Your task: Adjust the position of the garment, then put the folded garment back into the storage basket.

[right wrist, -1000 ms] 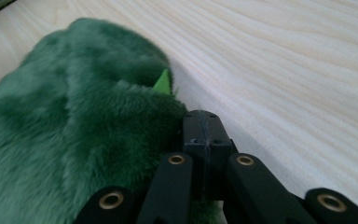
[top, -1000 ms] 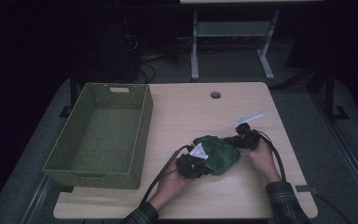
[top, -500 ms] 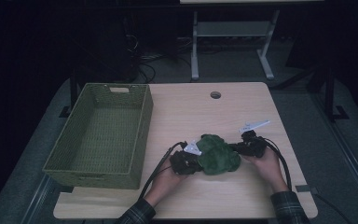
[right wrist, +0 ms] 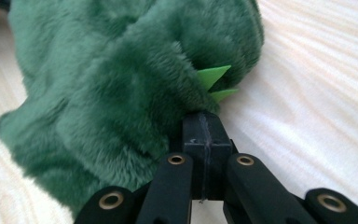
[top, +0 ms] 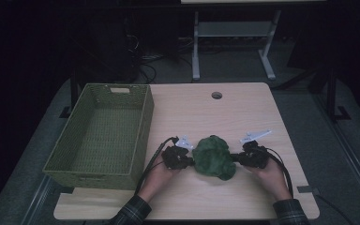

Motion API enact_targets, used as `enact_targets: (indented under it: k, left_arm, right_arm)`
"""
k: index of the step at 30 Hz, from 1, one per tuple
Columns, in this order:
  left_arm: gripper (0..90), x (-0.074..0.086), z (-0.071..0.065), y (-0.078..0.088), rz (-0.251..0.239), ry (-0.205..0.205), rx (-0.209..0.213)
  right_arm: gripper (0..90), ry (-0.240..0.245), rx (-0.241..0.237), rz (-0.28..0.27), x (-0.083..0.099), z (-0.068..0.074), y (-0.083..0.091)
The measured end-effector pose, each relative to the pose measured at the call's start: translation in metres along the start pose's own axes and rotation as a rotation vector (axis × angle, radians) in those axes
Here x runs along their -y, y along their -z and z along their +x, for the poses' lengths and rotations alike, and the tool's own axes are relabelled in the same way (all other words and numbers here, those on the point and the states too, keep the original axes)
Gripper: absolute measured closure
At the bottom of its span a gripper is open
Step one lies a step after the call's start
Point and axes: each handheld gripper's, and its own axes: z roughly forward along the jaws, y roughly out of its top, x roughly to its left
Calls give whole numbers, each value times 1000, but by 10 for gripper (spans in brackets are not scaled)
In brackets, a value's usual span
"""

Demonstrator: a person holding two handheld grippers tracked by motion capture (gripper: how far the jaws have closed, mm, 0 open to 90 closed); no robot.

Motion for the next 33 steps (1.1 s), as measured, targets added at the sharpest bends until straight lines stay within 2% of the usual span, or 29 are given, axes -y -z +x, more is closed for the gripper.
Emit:
enact_targets:
  k: [3, 4, 5, 7, 9, 10, 12, 14, 15, 16, 17, 18, 19, 21, 23, 25, 27, 29, 33]
  left_arm:
    - [896, 1, 1, 1, -5, 7, 1]
    - [895, 1, 2, 2, 3, -2, 2]
    - [895, 2, 2, 3, -11, 10, 2]
    - [884, 3, 4, 5, -14, 4, 9]
    - [857, 5, 5, 7, -25, 16, 13]
    - [843, 5, 6, 8, -14, 9, 15]
    - [800, 7, 7, 10, -19, 16, 14]
    - [751, 8, 7, 12, -12, 10, 8]
    - [725, 9, 6, 13, -20, 19, 4]
    - [676, 10, 5, 16, -19, 12, -3]
    - [641, 10, 5, 16, -19, 12, -3]
    - [641, 10, 5, 17, -14, 7, -8]
    - [605, 10, 5, 19, -11, 7, -4]
    - [545, 10, 3, 20, -15, 13, 0]
    - [494, 9, 1, 22, -8, -2, 4]
    - [456, 8, -1, 24, -16, 0, 6]
    - [425, 6, -3, 27, -11, -14, 6]
    - [396, 4, -4, 29, -7, -16, 13]
    - [337, -1, -8, 34, -10, -31, 13]
  right_arm:
    - [898, -1, 10, -13, 2, 4, 3]
    - [883, -9, 18, -22, 3, 4, 4]
    - [842, -12, 27, -32, 4, 4, 5]
    - [827, -28, 58, -52, 8, 3, 9]
    - [744, -45, 77, -66, 13, 1, 14]
    - [708, -44, 90, -79, 15, 0, 16]
    - [601, -53, 129, -106, 23, 0, 21]
    - [519, -64, 156, -107, 31, -3, 26]
    - [480, -77, 157, -109, 36, -5, 28]
    - [400, -106, 166, -102, 46, -9, 31]
    - [400, -106, 166, -102, 46, -9, 31]
    - [366, -106, 177, -99, 51, -10, 33]
    - [326, -109, 188, -97, 55, -11, 34]
    - [285, -107, 208, -102, 63, -12, 38]
    - [240, -111, 226, -102, 71, -13, 41]
    - [191, -107, 238, -104, 76, -14, 42]
    - [142, -107, 268, -102, 79, -14, 42]
    - [136, -93, 300, -108, 83, -13, 42]
    - [118, -88, 308, -122, 86, -14, 41]
